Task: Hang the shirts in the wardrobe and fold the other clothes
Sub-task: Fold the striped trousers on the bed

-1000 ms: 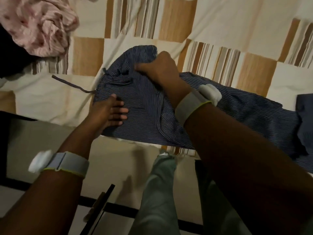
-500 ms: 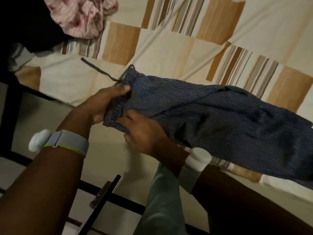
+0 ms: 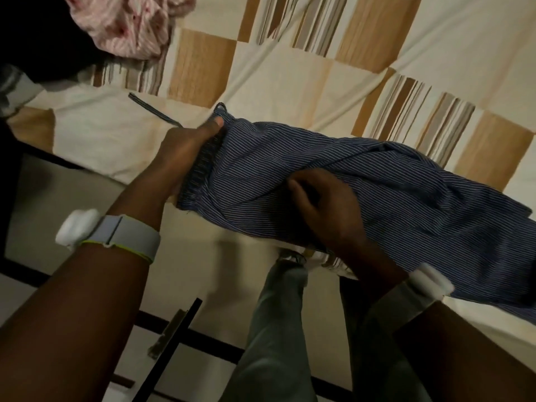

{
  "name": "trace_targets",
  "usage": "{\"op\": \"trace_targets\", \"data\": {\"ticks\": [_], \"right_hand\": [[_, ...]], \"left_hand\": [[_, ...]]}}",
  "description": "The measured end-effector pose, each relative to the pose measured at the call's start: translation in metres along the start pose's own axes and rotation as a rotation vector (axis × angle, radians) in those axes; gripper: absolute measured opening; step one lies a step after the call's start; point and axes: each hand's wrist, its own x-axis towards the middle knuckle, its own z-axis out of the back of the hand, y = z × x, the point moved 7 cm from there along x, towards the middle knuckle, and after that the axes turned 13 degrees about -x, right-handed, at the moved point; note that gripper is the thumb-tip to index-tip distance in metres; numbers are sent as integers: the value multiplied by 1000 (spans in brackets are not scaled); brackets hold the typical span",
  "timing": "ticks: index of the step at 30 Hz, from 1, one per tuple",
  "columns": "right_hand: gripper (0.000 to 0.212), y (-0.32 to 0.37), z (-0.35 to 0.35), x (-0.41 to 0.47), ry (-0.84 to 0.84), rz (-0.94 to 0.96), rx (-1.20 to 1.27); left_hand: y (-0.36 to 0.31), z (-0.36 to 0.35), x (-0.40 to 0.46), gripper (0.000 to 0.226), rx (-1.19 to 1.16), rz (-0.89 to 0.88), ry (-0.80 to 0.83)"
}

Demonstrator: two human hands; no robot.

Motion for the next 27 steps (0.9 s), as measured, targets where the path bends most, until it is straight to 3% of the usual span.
{"op": "trace_targets", "data": {"ticks": [3,7,10,15,18,20,22,24,27], "right_hand": [[20,-38,28,-2,-15,-105,-37],[25,-85,48,1,2,-133,-123],[38,-115,57,4,-100,-137,-231],[70,-123,31,-15,-155,-125,-394],[86,-116,13,-25,-132,-88,-500],[90,-116,11,-29,-129,-107,-526],[92,-113,8,-29,-119,-113,-553],[92,-110,4,-33,-115,-87,-568],[87,-125,6,-47,-91,-35,-584]], "left_hand": [[-18,-11,10,37,97,-48,28],[-17,-19,33,29,-16,-52,84],[-9,-18,40,21,-163,-139,14],[-11,-18,37,45,39,-382,-174],[-32,-22,-2,52,419,-699,-384],[-39,-60,-44,49,666,-1005,-267],[-15,-97,-70,57,901,-1146,53],[28,-110,-67,78,1200,-1091,266],[66,-103,-44,104,1380,-879,299]]}}
